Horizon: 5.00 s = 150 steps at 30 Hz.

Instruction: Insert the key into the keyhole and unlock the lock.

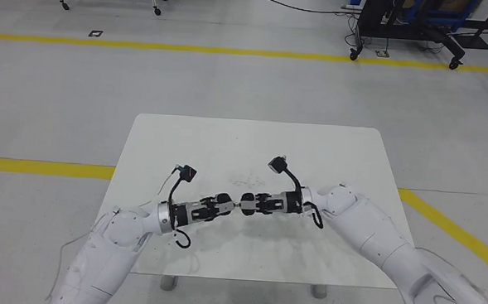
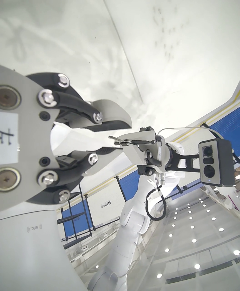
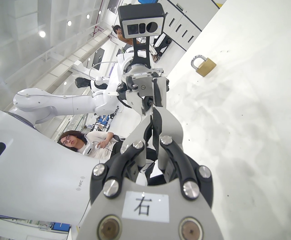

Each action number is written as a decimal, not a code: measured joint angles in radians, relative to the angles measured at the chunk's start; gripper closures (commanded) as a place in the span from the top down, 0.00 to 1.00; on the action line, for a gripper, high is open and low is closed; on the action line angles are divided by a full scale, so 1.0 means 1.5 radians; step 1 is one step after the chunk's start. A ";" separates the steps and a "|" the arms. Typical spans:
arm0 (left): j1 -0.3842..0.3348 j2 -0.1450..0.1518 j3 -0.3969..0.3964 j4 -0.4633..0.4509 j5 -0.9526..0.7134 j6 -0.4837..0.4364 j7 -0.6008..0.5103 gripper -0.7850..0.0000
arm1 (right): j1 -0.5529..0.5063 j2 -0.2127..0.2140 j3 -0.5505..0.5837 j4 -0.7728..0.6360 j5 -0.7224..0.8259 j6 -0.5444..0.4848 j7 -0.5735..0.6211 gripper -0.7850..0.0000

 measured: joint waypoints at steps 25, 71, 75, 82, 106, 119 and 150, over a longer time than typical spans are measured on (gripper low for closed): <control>0.058 0.031 -0.131 -0.152 0.254 0.011 0.058 1.00 | 0.011 0.033 0.053 0.067 -0.026 -0.066 -0.066 0.00; 0.085 0.045 -0.086 -0.187 0.708 0.279 -0.061 0.40 | 0.011 0.033 0.053 0.067 -0.026 -0.066 -0.066 0.00; 0.086 0.045 -0.084 -0.188 0.715 0.290 -0.057 0.35 | 0.011 0.033 0.053 0.067 -0.026 -0.066 -0.066 0.00; 0.079 0.043 -0.072 -0.182 0.730 0.307 -0.053 0.00 | 0.011 0.033 0.053 0.067 -0.026 -0.066 -0.066 0.00; 0.113 0.034 -0.140 -0.096 0.334 0.062 0.341 0.00 | 0.011 0.033 0.053 0.067 -0.026 -0.066 -0.066 0.00; -0.012 0.006 -0.063 0.089 -0.066 0.088 0.148 0.00 | -0.027 0.020 0.057 0.006 -0.062 0.026 -0.189 0.00; -0.229 -0.072 0.098 0.405 -0.557 0.507 -0.004 0.00 | -0.039 -0.028 0.059 -0.025 -0.008 0.200 -0.336 0.00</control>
